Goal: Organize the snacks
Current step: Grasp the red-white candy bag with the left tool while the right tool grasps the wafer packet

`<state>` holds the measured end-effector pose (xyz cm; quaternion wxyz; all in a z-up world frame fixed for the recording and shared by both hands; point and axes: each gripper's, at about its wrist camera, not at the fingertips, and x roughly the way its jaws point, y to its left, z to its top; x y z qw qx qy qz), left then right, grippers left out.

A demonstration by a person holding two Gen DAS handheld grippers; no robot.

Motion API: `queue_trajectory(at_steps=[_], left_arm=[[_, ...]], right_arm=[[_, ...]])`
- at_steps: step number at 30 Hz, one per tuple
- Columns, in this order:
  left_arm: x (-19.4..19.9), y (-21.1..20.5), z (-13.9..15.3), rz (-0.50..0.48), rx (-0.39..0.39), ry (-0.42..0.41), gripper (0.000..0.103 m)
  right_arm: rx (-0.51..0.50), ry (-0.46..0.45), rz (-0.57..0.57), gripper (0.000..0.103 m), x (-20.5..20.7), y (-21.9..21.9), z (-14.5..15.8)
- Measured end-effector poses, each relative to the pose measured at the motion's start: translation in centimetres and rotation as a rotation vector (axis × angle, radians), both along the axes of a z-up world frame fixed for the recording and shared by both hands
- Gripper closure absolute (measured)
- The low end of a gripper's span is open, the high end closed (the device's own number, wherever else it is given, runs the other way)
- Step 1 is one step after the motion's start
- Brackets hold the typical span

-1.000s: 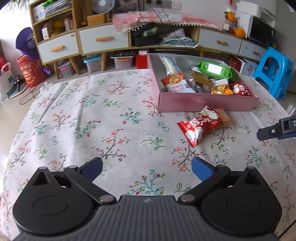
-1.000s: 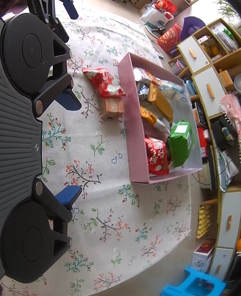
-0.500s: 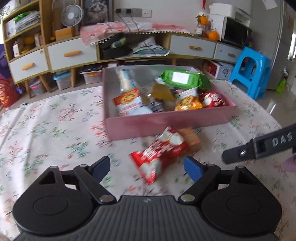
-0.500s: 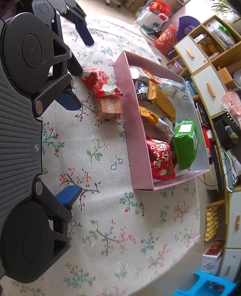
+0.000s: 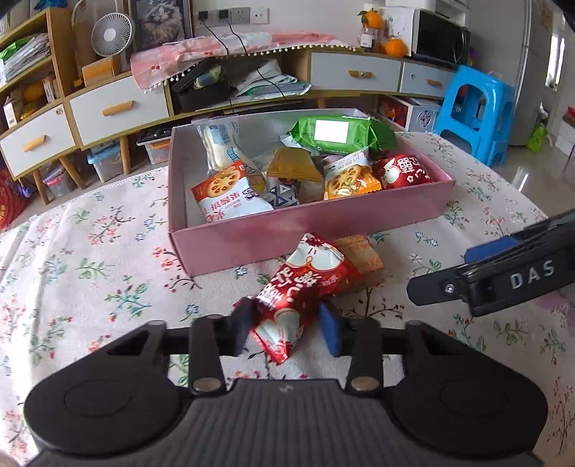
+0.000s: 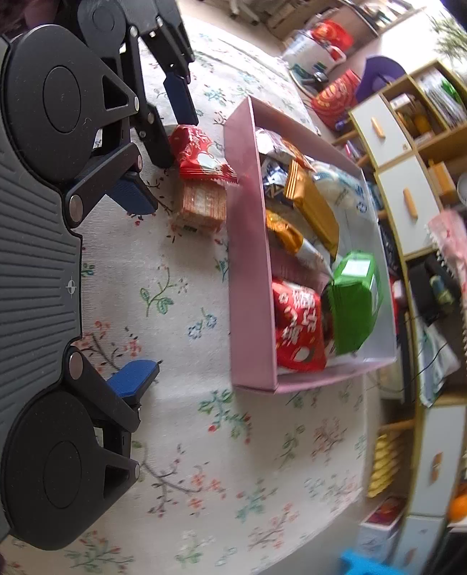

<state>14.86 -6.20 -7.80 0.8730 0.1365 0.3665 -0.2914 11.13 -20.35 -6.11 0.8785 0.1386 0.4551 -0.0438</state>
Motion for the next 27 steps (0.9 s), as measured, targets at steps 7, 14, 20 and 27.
queue_trajectory(at_steps=[7,14,20,27], left_arm=[[-0.1,2.1,0.5,0.06,0.041,0.019,0.088],[0.5,6.1,0.5,0.141,0.02,0.07,0.089],[0.4,7.4,0.6,0.129,-0.021,0.066,0.065],[0.4,6.7,0.8,0.089,-0.091,0.082,0.024]], right_arm=[[-0.052,-0.03,0.063,0.013,0.2,1.9,-0.2],[-0.104,-0.06,0.135,0.013,0.7,4.6,-0.5],[-0.126,-0.09,0.12,0.013,1.8,6.3,-0.8],[-0.121,-0.141,0.029,0.024,2.9,6.4,-1.1]])
